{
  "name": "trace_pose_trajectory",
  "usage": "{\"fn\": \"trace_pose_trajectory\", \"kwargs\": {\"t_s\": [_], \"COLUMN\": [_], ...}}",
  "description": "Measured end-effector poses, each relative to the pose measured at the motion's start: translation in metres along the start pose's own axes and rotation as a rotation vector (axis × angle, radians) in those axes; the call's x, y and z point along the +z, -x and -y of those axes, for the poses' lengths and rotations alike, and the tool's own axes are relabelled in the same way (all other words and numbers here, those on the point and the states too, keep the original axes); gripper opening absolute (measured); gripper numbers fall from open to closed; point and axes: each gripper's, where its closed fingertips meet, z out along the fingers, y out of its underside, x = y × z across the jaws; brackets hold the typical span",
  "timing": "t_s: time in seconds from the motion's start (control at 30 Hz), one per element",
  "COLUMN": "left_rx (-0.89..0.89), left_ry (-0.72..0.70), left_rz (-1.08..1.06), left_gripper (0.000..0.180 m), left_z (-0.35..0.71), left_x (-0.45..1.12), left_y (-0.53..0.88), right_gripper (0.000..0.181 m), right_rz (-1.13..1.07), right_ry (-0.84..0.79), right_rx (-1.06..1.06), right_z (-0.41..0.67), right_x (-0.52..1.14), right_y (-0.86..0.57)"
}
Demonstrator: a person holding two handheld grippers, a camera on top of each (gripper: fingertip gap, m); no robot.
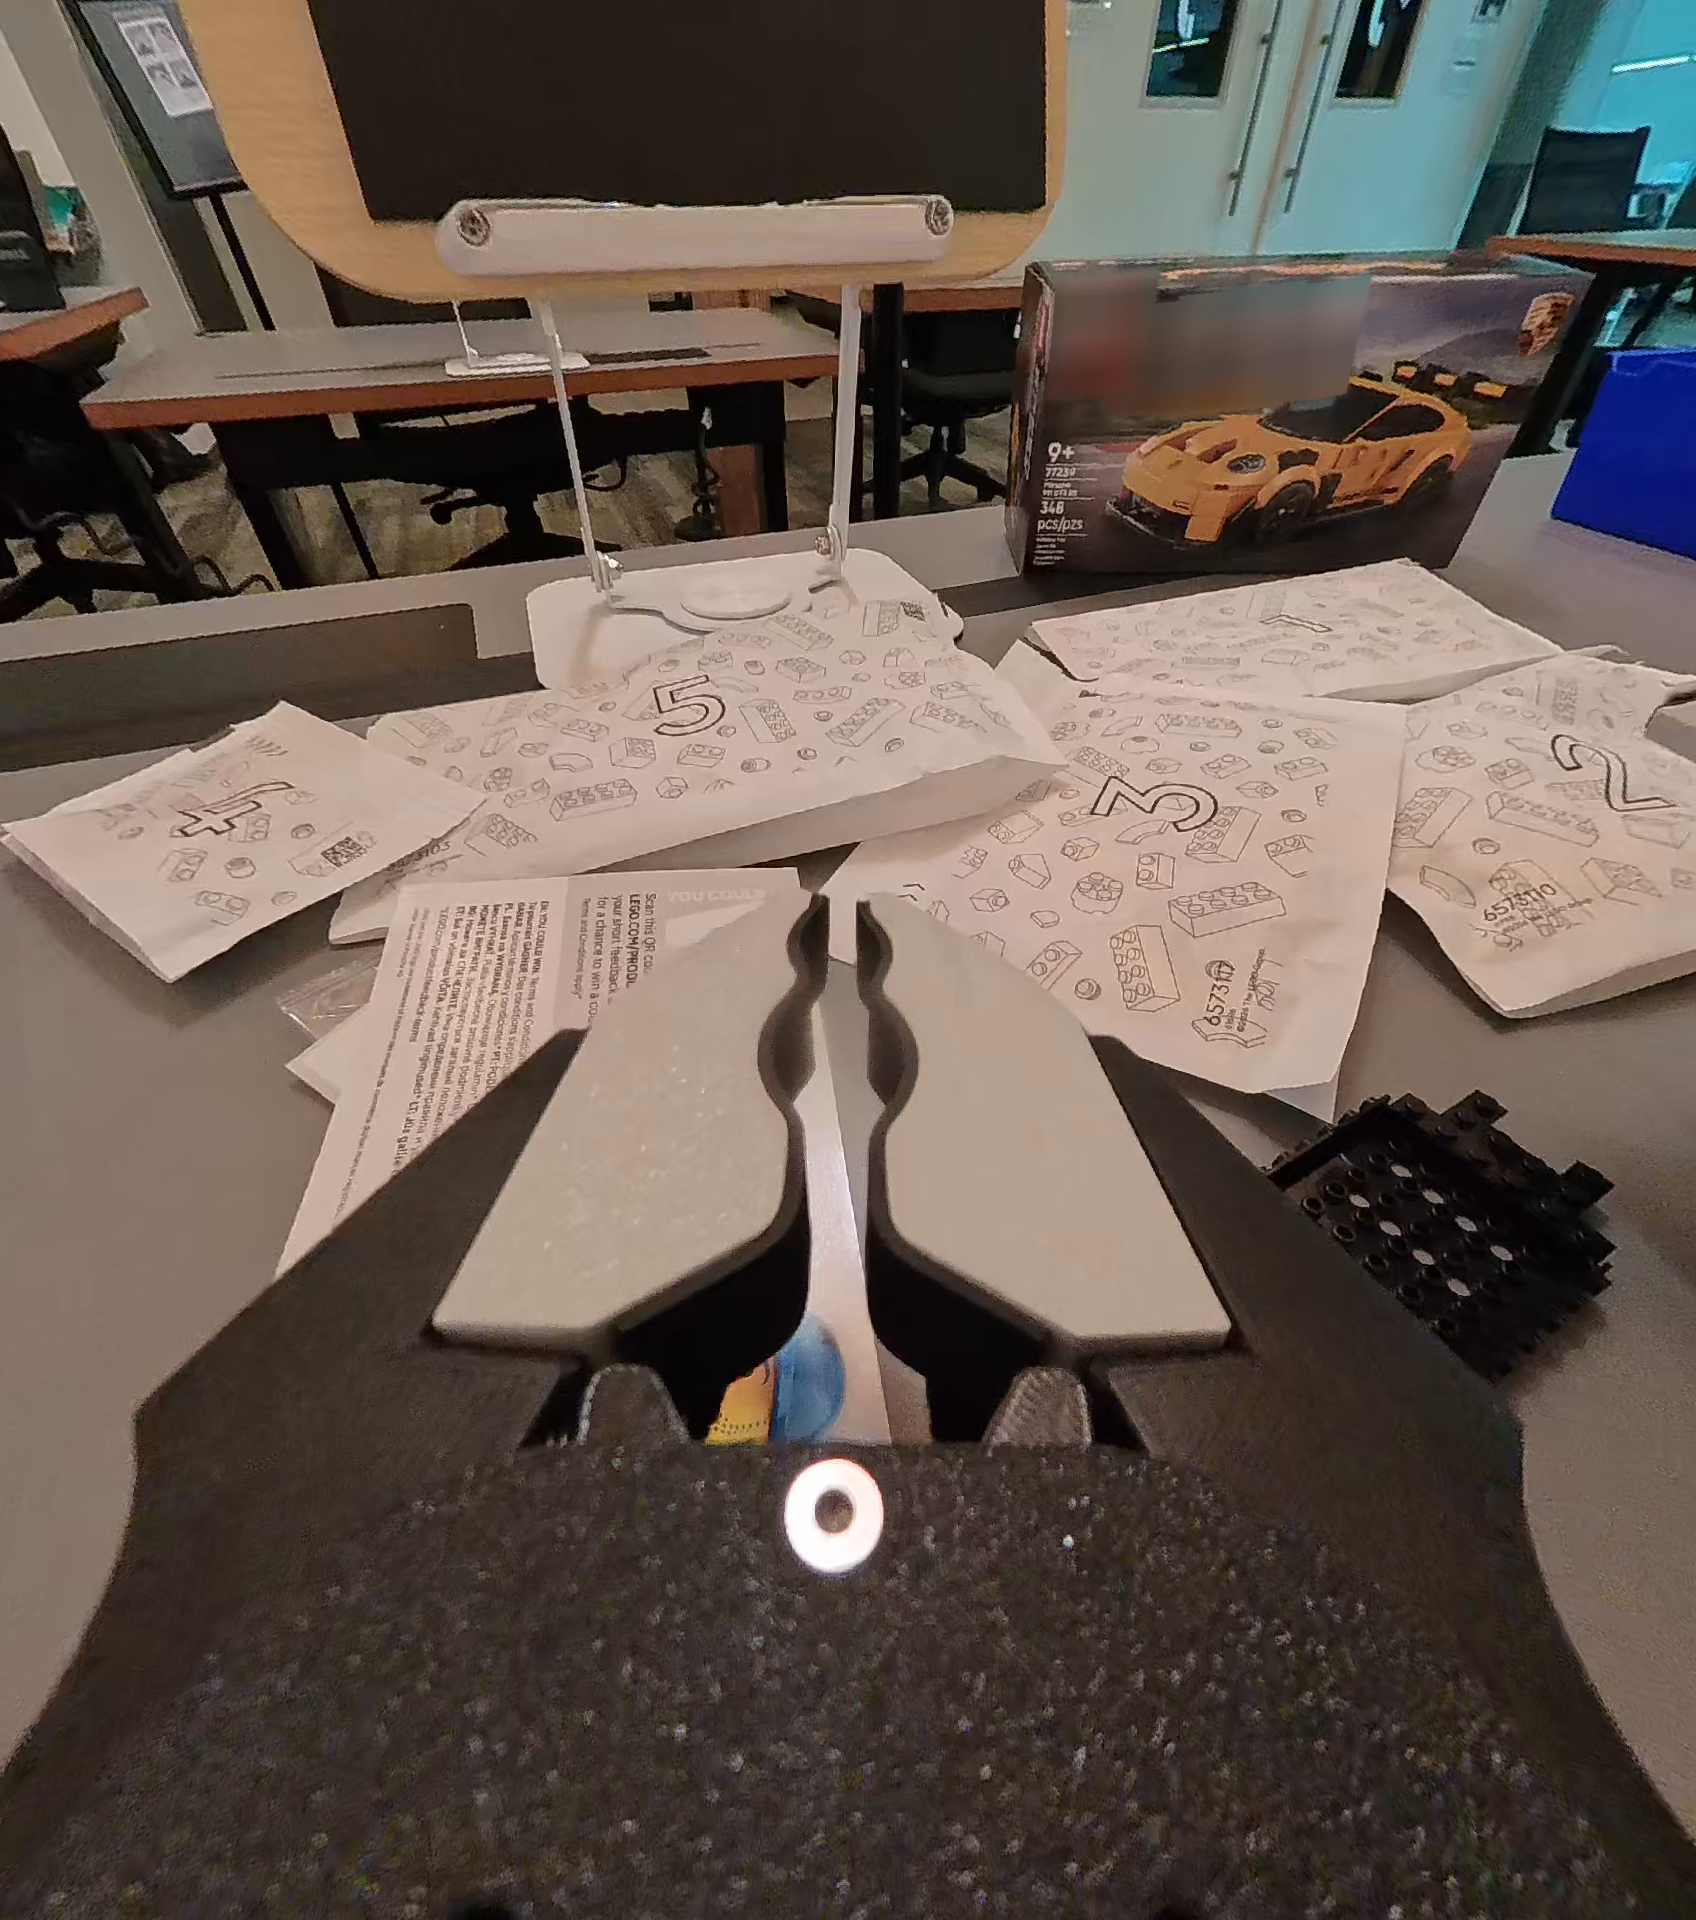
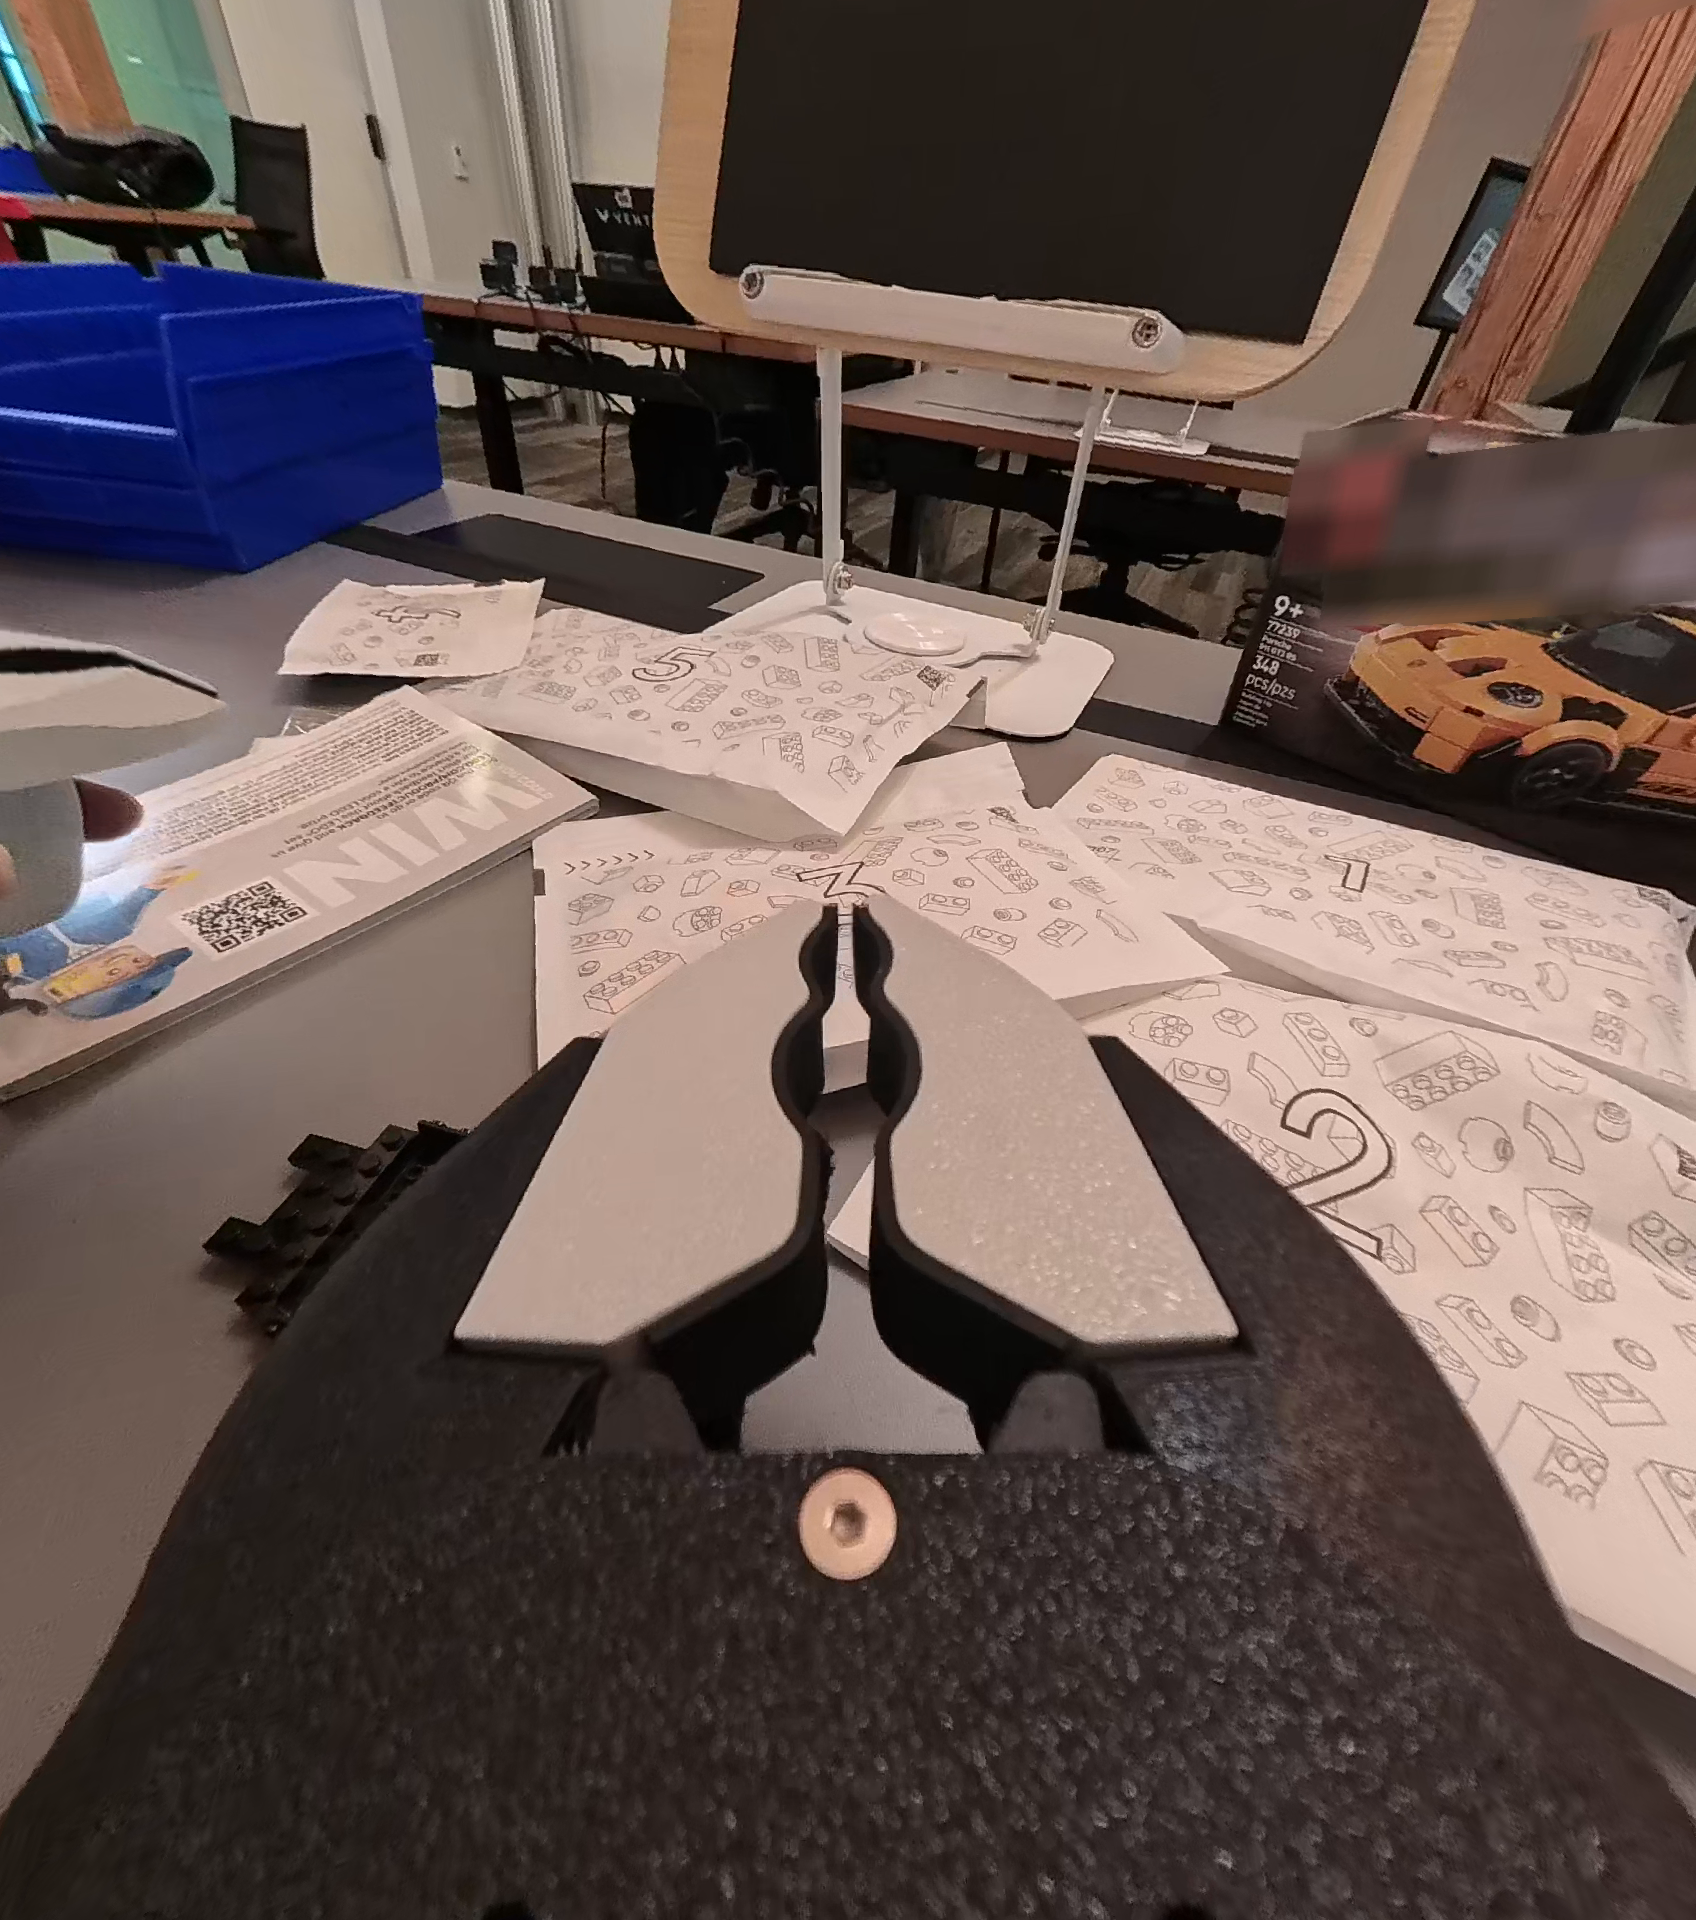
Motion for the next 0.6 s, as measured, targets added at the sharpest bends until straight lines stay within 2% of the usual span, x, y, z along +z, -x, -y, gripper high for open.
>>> {"fn": "trace_pose_trajectory", "kwargs": {"t_s": [0.17,0.6], "left_rx": [-0.004,-0.007], "left_ry": [0.000,-0.042], "left_rz": [-0.005,0.079], "left_gripper": [0.000,0.004], "left_z": [-0.001,0.005], "left_x": [0.000,-0.005], "left_y": [0.001,0.016], "right_gripper": [0.000,0.000], "right_rz": [-0.011,-0.005], "right_ry": [0.001,0.000], "right_rx": [0.014,-0.002], "right_z": [0.001,-0.001], "right_x": [0.000,0.002], "right_y": [-0.003,-0.002]}}
